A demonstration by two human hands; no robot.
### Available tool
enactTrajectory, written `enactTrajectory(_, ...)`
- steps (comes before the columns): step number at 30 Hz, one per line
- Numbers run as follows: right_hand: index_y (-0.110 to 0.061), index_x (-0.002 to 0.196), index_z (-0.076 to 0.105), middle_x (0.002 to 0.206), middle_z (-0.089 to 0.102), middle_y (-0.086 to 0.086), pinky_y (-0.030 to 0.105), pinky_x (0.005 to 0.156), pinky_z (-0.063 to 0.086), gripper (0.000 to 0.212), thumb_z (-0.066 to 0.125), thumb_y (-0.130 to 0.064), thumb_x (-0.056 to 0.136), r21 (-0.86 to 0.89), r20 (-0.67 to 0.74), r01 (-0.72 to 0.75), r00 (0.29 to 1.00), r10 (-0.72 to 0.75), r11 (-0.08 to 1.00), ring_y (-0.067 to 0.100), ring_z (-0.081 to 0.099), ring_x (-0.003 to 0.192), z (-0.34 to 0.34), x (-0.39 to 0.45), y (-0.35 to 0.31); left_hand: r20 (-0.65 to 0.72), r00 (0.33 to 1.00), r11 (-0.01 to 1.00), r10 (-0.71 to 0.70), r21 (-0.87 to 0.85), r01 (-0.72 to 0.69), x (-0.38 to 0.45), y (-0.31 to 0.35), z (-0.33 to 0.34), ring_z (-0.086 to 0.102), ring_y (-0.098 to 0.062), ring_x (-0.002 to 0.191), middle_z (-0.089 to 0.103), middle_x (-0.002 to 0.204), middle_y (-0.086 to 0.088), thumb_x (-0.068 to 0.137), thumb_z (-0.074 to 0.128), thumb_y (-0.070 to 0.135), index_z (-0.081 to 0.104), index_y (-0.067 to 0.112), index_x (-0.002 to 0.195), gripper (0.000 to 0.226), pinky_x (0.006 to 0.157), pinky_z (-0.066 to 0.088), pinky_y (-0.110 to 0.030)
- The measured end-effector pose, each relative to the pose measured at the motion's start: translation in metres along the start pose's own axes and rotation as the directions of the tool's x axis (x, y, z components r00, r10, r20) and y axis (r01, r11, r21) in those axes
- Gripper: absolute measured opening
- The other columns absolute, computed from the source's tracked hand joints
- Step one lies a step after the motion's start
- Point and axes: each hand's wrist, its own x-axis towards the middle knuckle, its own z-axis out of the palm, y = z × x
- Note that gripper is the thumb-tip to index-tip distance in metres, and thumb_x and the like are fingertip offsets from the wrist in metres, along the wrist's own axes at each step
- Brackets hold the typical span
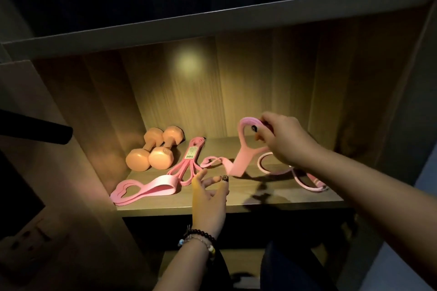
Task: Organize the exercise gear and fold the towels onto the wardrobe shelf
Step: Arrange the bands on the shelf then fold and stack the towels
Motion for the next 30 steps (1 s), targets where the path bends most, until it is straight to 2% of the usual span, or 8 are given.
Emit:
enactTrajectory(6,-0.014,0.111,0.061,0.095,0.067,0.0,0.029,0.074,0.06,0.018,0.05,-0.021,0.098,0.314,-0.079,0.1,0.994,-0.079,0.944,0.01,0.068,0.082,-0.007,-0.02,-0.038,0.1,0.991,0.976,0.085,0.191,-0.103,0.013,0.01,0.008,0.045,-0.007,0.072,0.049,0.108,0.002,0.085,0.072,0.026,0.036,0.032,0.132,0.059,0.051,0.04,-0.004)
enactTrajectory(8,-0.013,0.111,0.061,0.095,0.068,0.003,0.033,0.072,0.061,0.018,0.05,-0.019,0.098,0.429,-0.083,0.098,0.994,-0.069,0.898,0.015,0.07,0.079,-0.01,-0.024,-0.047,0.096,0.995,0.989,0.031,0.138,-0.044,0.016,0.009,0.009,0.051,-0.006,0.081,0.051,0.111,0.002,0.084,0.073,0.025,0.042,0.029,0.128,0.054,0.063,0.045,-0.007)
enactTrajectory(10,-0.011,0.111,0.061,0.094,0.068,0.007,0.038,0.07,0.061,0.018,0.049,-0.016,0.098,0.508,-0.068,0.079,0.996,-0.052,0.858,0.021,0.071,0.076,-0.014,-0.026,-0.054,0.044,0.999,1.0,-0.024,0.019,0.023,0.021,0.007,0.01,0.056,-0.011,0.096,0.055,0.112,0.001,0.085,0.072,0.02,0.044,0.024,0.131,0.054,0.089,0.05,-0.028)
enactTrajectory(14,-0.011,0.109,0.06,0.095,0.069,0.013,0.031,0.062,0.061,0.017,0.047,-0.014,0.099,0.612,0.008,0.044,0.998,-0.061,0.79,0.029,0.071,0.074,-0.016,-0.032,-0.062,-0.121,0.992,0.991,-0.037,-0.134,0.021,0.026,0.006,0.011,0.056,-0.015,0.099,0.053,0.124,-0.006,0.082,0.074,0.014,0.034,0.021,0.124,0.059,0.097,0.045,-0.039)
enactTrajectory(19,-0.01,0.109,0.06,0.093,0.071,0.011,0.026,0.057,0.059,0.018,0.047,-0.014,0.099,0.677,0.018,0.077,0.992,-0.121,0.732,0.025,0.071,0.07,-0.024,-0.039,-0.067,-0.365,0.93,0.993,-0.04,-0.115,-0.002,0.023,0.012,0.003,0.051,-0.01,0.09,0.042,0.134,-0.014,0.082,0.075,0.015,0.034,0.007,0.132,0.065,0.074,0.041,-0.018)
enactTrajectory(24,-0.009,0.109,0.061,0.089,0.072,0.008,0.033,0.062,0.061,0.019,0.046,-0.016,0.099,0.705,-0.033,0.105,0.993,-0.115,0.701,0.024,0.071,0.067,-0.032,-0.039,-0.067,-0.12,0.989,0.992,0.083,0.101,-0.071,0.026,0.003,-0.004,0.056,-0.005,0.073,0.065,0.093,-0.008,0.093,0.06,0.018,0.064,0.007,0.1,0.013,0.059,0.04,-0.014)
enactTrajectory(27,-0.008,0.108,0.061,0.091,0.072,0.01,0.036,0.064,0.061,0.02,0.046,-0.018,0.099,0.744,-0.02,0.059,0.998,-0.066,0.666,0.025,0.071,0.068,-0.031,-0.036,-0.063,-0.039,0.994,0.987,0.098,0.129,-0.092,0.022,-0.002,0.0,0.056,-0.015,0.077,0.066,0.089,-0.017,0.096,0.055,0.016,0.064,0.0,0.091,0.019,0.062,0.043,-0.012)
enactTrajectory(30,-0.008,0.108,0.061,0.091,0.072,0.012,0.034,0.062,0.061,0.02,0.047,-0.017,0.099,0.749,-0.041,0.051,0.999,-0.03,0.661,0.025,0.071,0.068,-0.027,-0.036,-0.054,-0.021,0.993,0.988,0.114,0.111,-0.111,0.02,0.003,0.002,0.065,-0.009,0.079,0.068,0.084,-0.001,0.099,0.048,0.013,0.061,0.004,0.095,0.016,0.066,0.047,-0.009)
